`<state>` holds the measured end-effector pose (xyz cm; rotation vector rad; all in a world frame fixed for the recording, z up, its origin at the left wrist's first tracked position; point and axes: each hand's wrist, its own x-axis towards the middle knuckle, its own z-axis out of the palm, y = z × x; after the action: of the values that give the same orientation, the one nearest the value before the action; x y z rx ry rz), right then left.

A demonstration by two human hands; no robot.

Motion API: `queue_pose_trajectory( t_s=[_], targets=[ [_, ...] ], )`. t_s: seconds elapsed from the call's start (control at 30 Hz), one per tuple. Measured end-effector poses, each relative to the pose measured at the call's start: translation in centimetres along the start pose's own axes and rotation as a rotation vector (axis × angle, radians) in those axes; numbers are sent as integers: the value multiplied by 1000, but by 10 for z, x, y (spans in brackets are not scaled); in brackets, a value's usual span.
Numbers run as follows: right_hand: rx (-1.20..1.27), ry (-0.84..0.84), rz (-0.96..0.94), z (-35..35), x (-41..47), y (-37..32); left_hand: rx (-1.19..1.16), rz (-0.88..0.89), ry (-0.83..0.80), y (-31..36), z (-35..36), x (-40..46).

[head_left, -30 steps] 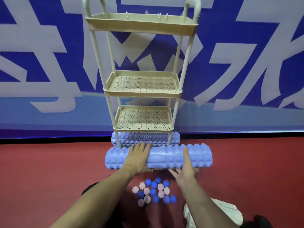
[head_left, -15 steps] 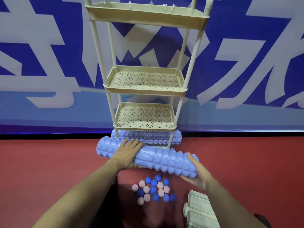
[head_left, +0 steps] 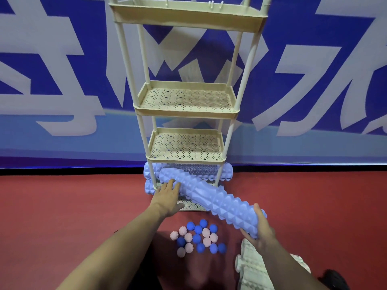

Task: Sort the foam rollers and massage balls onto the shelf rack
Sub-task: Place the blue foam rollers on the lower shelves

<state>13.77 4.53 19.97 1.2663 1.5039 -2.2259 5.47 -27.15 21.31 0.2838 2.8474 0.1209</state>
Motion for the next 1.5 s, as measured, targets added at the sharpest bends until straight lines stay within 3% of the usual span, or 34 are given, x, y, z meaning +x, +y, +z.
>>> queue_pose_trajectory(
  t_s=[0.27,0.6,0.87,1.03,1.27,1.5],
  targets=[
    [36,101,-117,25,4,2,-78,-61,-13,-7,-1,-5],
    [69,30,-104,65,15,-5,-252,-142,-17,-13,1,-1],
    [50,-10,-76,100,39,-14,-849,-408,-9,-10,7,27],
    [12,-77,-26,116,59,-14,-975,-388,-35,10,19,52],
    [-35,-221,57,142,83,-17,-1657,-558,-41,29,31,91],
    [-90,-304,83,150,109,-19,-1951,-572,-64,31,43,112]
  ],
)
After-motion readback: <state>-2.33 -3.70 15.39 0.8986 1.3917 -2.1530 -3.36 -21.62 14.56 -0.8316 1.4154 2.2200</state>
